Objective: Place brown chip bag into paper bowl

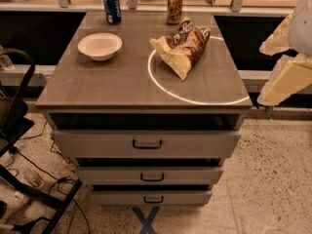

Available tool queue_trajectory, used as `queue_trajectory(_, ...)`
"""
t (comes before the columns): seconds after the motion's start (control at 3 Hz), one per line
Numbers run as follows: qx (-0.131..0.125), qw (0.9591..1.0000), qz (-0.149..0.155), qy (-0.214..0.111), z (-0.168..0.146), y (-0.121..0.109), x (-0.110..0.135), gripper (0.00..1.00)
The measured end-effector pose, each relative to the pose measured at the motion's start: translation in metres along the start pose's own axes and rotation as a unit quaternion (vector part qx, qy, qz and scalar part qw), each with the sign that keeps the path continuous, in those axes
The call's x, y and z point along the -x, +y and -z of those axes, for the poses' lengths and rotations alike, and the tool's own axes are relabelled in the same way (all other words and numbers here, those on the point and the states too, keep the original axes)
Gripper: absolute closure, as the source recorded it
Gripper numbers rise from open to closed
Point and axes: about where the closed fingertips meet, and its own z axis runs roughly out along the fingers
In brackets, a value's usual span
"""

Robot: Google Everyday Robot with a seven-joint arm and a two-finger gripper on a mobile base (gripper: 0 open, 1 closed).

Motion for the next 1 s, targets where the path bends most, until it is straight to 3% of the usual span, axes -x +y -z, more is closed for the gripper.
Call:
queue_trajectory(0.33,0.0,1.0,0.0,0.0,0.0,0.0,0.0,0.3)
queue_trajectory(0.67,-0.002,1.0,0.001,-0.001,0.0014,-0.0001,0.0008,0.2)
queue_trajectory(1.0,-0.006,1.0,0.001,-0.002,0.0038,-0.0003,0.0023,0.0)
